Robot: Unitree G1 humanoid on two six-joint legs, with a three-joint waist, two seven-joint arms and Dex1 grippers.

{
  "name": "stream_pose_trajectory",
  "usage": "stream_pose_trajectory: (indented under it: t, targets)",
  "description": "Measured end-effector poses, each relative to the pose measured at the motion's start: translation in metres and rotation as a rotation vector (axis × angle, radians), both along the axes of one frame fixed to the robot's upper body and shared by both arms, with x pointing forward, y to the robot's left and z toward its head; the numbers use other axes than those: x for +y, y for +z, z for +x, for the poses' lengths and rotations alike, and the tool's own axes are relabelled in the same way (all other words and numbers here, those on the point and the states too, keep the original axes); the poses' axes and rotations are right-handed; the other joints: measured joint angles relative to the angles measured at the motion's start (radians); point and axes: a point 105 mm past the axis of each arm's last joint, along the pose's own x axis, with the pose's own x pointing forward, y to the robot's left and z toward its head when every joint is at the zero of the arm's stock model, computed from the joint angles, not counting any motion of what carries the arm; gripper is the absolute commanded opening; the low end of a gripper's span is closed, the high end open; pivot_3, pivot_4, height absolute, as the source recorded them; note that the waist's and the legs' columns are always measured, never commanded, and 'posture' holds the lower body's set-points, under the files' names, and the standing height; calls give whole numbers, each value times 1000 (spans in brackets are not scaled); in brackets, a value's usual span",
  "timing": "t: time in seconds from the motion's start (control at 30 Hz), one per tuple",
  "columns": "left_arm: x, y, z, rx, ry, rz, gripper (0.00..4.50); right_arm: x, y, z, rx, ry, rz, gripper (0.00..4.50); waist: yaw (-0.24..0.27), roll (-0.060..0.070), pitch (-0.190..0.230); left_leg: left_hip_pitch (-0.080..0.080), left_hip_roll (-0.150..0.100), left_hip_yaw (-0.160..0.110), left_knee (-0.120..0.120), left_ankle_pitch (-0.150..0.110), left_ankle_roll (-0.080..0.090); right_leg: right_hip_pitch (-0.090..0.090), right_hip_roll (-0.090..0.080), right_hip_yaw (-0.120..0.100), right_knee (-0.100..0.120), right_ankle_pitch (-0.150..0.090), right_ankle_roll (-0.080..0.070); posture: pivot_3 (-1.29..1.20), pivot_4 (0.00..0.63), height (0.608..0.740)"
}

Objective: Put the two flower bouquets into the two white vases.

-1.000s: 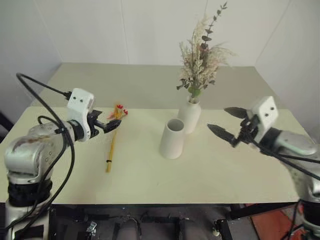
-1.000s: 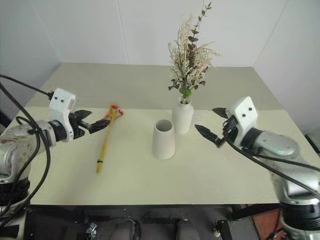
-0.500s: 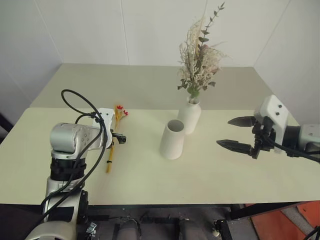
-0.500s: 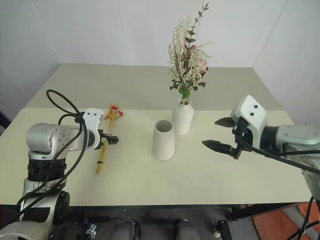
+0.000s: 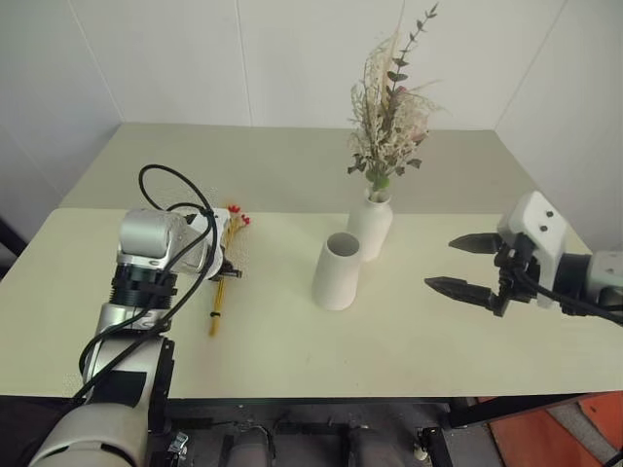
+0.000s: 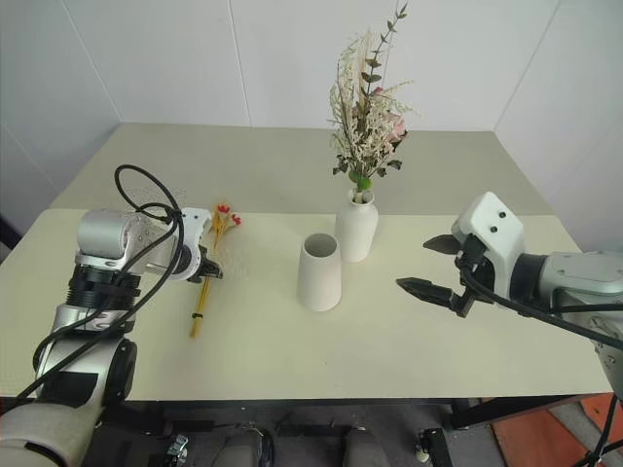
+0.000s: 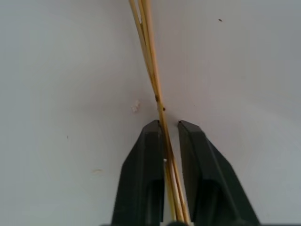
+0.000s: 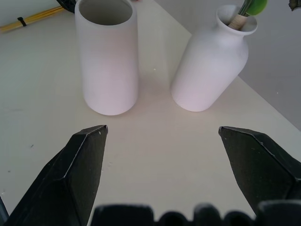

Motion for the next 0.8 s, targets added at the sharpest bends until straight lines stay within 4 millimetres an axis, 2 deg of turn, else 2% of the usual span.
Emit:
stream_pose_trajectory:
  t: [0.1,0.13,0.17,0.2,0.3,0.37,0.43,0.5,0.6,0.7,0.8]
  targets:
    - [2,2,6,-42,16,17,17,-1,-2,0,1,-12,4,4500,0,0,0,0,0,0,0,0,0,0,0,0,0,0,0,0,150,740]
    - [2,5,10,-94,20,13,17,-1,-2,1,0,-15,5,4500,0,0,0,0,0,0,0,0,0,0,0,0,0,0,0,0,150,740]
    - [0,13,19,-221,22,-6,17,-2,-2,0,-2,-19,6,4500,1,0,0,0,0,0,0,0,0,0,0,0,-1,1,-1,0,150,740]
    - [-6,28,29,-407,18,-35,17,-3,-1,1,-6,-27,7,4500,1,0,0,-1,0,0,0,0,0,0,0,0,-1,2,-2,0,150,740]
    - [-20,74,34,-716,2,-125,17,-8,0,1,-18,-54,8,4500,9,-1,1,-5,0,0,1,0,0,-2,0,0,-2,3,-2,0,150,740]
    - [-25,120,31,-899,-4,-245,17,-10,-1,1,-15,-65,11,4500,15,-1,1,-5,0,1,2,0,0,-2,-1,0,-3,3,-1,0,150,740]
    - [-32,169,13,-1124,-95,-427,17,-17,-3,-3,-9,-89,19,4500,19,-1,1,-4,0,1,1,0,0,0,-1,0,-4,3,0,0,150,740]
    - [-41,200,-14,-1287,-257,-639,17,-23,-4,-8,8,-101,32,4500,21,-1,0,-3,0,1,2,0,0,1,-1,0,-4,3,0,0,150,740]
    - [-43,218,-42,-1392,-444,-957,17,-32,-6,-19,32,-109,46,4500,23,-1,0,-2,0,1,4,0,0,2,0,0,-2,3,1,0,150,740]
    - [-46,217,-49,-1370,-575,-1082,17,-41,-5,-29,42,-123,45,4500,23,-1,0,0,0,0,7,0,0,5,0,-1,-2,-1,8,0,150,740]
    - [-64,210,-51,-1306,-713,-1149,17,-45,-1,-39,44,-124,50,4500,24,-1,0,-1,0,0,9,0,0,6,0,-1,-2,0,8,0,150,740]
